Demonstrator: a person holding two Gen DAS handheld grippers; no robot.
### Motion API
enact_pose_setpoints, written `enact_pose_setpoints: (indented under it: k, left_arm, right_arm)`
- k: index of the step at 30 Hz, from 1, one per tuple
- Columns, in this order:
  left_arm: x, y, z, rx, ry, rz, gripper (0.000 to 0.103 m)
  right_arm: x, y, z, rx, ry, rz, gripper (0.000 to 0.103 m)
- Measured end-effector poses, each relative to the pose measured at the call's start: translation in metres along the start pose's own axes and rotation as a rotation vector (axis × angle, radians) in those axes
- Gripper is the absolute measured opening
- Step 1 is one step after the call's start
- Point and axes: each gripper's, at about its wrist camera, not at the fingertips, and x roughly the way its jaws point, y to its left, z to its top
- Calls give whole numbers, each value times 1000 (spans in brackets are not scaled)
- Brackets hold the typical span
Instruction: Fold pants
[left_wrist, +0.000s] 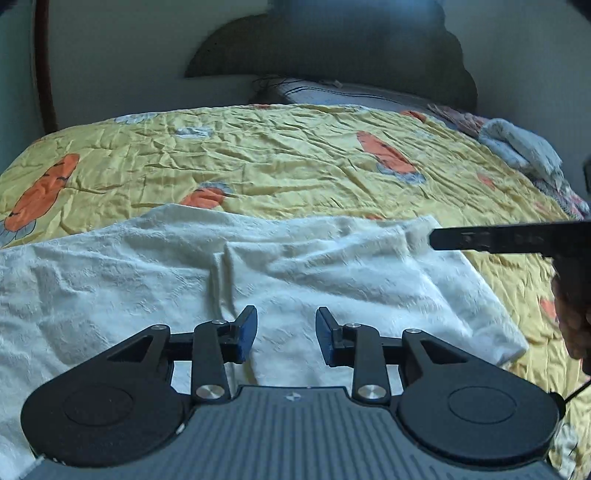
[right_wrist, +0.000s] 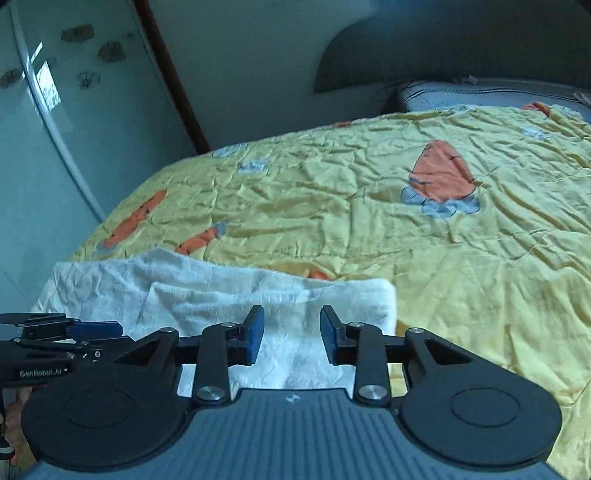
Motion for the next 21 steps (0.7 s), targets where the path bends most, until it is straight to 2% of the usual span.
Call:
enact_pose_setpoints:
  k: [2,3,4,6,9,10,12,14,18,21]
  left_arm:
    - [14,-1,-12,-15,60,-11,39]
    - [16,0,-18,-16,26,-11,41]
    - [17,-1,-23,11,-3,-8,45]
    - [14,-3,-26,36,-17,-1,45]
    - [-12,14,-28,-72,-48,-17,45]
    - [-26,24,-33,-110,-74,-16,45]
    - [-59,51,-47,-185,-124,15,51]
    - [-93,86,-63,-274,-157,92,66]
    - [-164,174,-94,-525,-195,325,66]
    - [-211,227,-116,-713,-259,479,66]
  right_arm:
    - [21,-5,-10,33,78,-21,32]
    - [20,-6,-16,32,36,-12,32]
    - [20,-6,-18,31,36,-13,33]
    - [16,1,-14,31,60,-47,33]
    - [-5,29,-11,-45,6,-55,36]
    - [-12,44,-11,-91,-16,-34,36]
    - [-19,85,-19,-213,-40,24,37]
    - [-19,133,-36,-372,-48,72,40]
    - [-4,221,-78,-670,-36,172,40]
    - [15,267,-103,-821,-12,194,40]
